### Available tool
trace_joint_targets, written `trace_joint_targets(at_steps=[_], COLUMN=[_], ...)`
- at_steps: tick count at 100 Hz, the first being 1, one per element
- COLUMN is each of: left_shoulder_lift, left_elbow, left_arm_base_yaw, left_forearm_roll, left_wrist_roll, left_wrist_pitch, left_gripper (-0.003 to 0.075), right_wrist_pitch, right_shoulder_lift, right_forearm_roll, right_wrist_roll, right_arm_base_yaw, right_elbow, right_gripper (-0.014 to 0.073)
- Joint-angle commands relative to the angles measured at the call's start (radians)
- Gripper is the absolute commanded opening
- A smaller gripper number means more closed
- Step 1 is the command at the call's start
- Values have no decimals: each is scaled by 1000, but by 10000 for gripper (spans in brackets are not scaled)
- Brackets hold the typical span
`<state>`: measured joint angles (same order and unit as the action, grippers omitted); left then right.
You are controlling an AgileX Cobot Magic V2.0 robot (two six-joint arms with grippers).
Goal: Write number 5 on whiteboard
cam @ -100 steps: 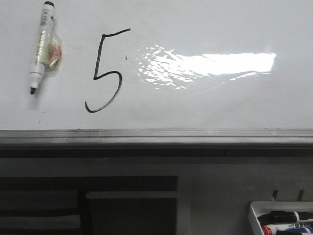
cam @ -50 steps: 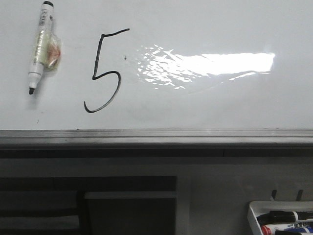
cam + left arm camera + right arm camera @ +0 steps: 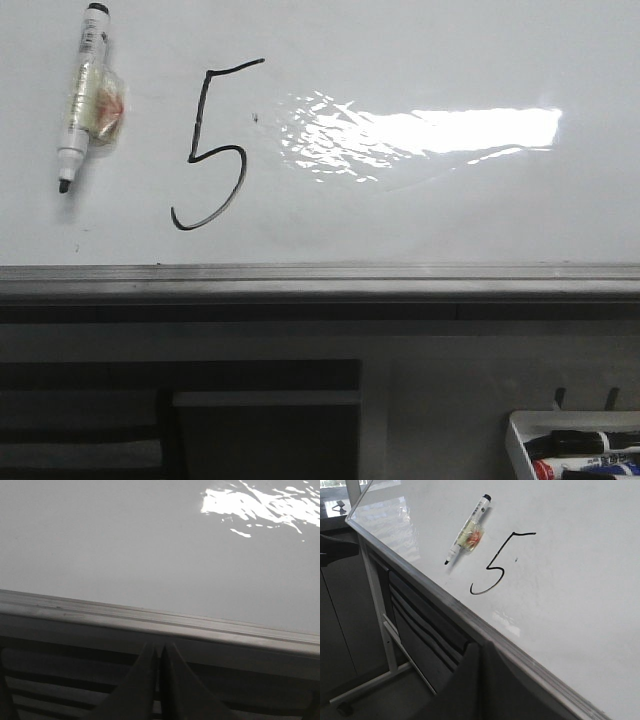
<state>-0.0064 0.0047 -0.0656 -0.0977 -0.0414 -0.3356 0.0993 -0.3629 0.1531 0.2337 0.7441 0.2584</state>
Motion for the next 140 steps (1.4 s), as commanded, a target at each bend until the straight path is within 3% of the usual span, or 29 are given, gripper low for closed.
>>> trace_joint_targets(at_steps=[1, 93, 103, 116, 140], left_shoulder_lift=[-27, -27, -27, -27, -27], left_elbow=[17, 17, 17, 17, 17], left_arm_base_yaw=[-2, -2, -2, -2, -2], left_forearm_roll=[-12, -12, -12, -12, -12], left_wrist_roll=[0, 0, 0, 0, 0], left_wrist_pitch=[49, 49, 49, 49, 49], left_gripper=[-20, -20, -20, -20, -20], right_wrist_pitch=[-72, -126, -155, -169, -200], right_shoulder_lift=[-4, -4, -4, -2, 57], right_forearm_roll=[-8, -8, -30, -171, -190], right_wrist_roll=[11, -1, -77, -250, -259], right_arm_base_yaw=[-6, -19, -79, -227, -487], right_elbow=[26, 26, 26, 26, -27], right_gripper=[-61, -61, -61, -61, -61])
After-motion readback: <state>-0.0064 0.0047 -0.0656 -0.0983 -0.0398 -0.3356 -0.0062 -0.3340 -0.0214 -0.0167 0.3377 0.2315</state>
